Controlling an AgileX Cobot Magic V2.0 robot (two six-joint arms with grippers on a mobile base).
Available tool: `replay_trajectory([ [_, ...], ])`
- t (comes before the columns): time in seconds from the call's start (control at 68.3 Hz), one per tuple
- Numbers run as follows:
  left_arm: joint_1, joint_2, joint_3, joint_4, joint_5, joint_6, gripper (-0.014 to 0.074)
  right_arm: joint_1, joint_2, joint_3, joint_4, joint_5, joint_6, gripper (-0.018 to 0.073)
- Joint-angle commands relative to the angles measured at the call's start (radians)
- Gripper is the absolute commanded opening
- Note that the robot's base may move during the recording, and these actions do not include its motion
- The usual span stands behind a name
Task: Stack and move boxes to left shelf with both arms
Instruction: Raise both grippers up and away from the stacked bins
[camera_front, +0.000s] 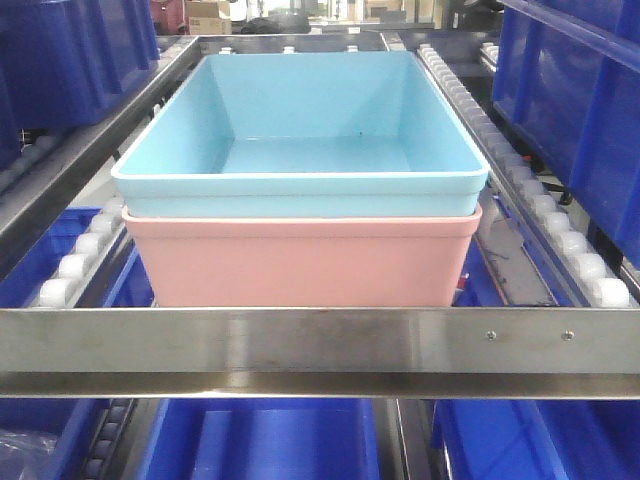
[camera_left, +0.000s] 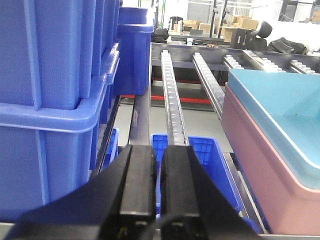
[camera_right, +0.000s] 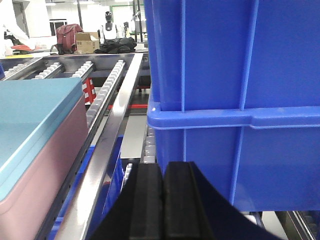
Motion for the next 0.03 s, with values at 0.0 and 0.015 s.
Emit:
replay_trajectory([
  [0.0, 0.001, -0.017, 0.025, 0.001, -0.096, -0.006, 0.0008, -0.004, -0.003, -0.001, 0.002, -0.087, -0.012, 0.0088],
  [0.015, 0.001, -0.017, 0.025, 0.001, -0.096, -0.006, 0.0008, -0.004, -0.003, -0.001, 0.002, -0.087, -0.012, 0.0088],
])
